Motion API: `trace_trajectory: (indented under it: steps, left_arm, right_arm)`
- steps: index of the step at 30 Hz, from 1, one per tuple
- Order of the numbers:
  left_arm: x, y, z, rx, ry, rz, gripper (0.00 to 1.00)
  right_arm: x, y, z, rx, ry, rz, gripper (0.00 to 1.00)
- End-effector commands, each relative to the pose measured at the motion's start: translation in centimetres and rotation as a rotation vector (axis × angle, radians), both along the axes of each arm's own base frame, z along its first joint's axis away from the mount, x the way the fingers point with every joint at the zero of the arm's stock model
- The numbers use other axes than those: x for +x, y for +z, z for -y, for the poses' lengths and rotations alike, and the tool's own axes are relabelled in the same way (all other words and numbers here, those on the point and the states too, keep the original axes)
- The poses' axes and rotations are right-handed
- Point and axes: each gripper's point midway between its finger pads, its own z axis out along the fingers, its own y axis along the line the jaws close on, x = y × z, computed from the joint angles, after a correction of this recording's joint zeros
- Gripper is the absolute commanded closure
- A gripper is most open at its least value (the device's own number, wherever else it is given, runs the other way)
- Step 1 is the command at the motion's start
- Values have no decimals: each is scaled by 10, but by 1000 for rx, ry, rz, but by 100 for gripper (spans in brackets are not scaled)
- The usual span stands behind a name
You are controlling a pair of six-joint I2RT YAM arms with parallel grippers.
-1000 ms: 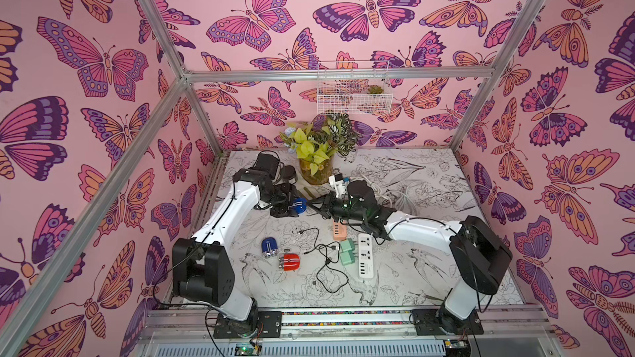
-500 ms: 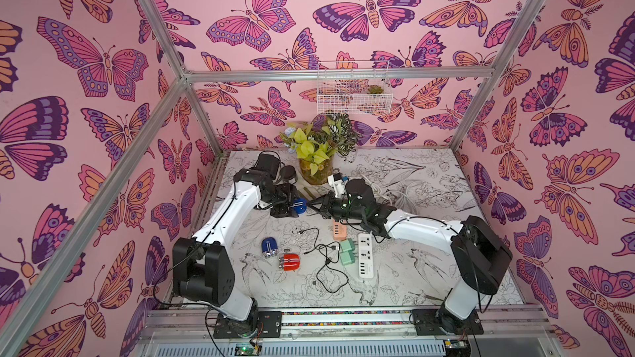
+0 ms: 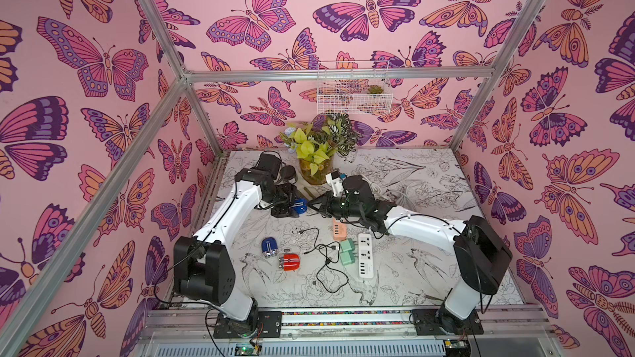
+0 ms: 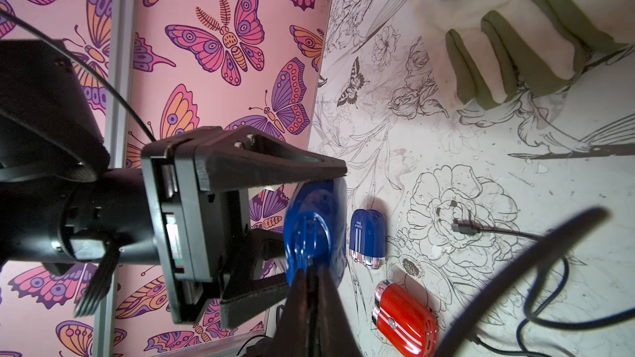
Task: Charge the electric shaver
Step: Insert the charging cable into the electric shaver.
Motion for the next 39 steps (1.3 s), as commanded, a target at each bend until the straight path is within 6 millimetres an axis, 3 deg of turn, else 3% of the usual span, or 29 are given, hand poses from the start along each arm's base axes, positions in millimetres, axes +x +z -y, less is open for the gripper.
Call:
trace_trajectory:
  steps: [1, 20, 26, 27, 31, 36, 39]
  left_arm:
    - [1, 21, 21, -77, -45, 32, 100]
    - [5, 38, 46, -155, -63, 79, 100]
    - [-1, 33, 35, -123, -33, 79, 100]
    - [-3, 30, 32, -118, -17, 67, 100]
    - [-2, 19, 13, -61, 59, 65, 100]
    - [12, 6, -11, 8, 108, 66, 100]
    - [22, -2, -28, 72, 118, 76, 100]
  right_arm:
    - [-5, -20, -4, -70, 21, -26, 100]
    - [-8, -33, -24, -38, 73, -80, 100]
    - [-8, -29, -18, -45, 50, -92, 100]
    - [-8, -26, -15, -53, 46, -99, 95]
    - [-12, -13, 1, -74, 48, -155, 53]
    - [-24, 20, 24, -66, 72, -213, 41]
    - [-26, 48, 52, -65, 37, -176, 39]
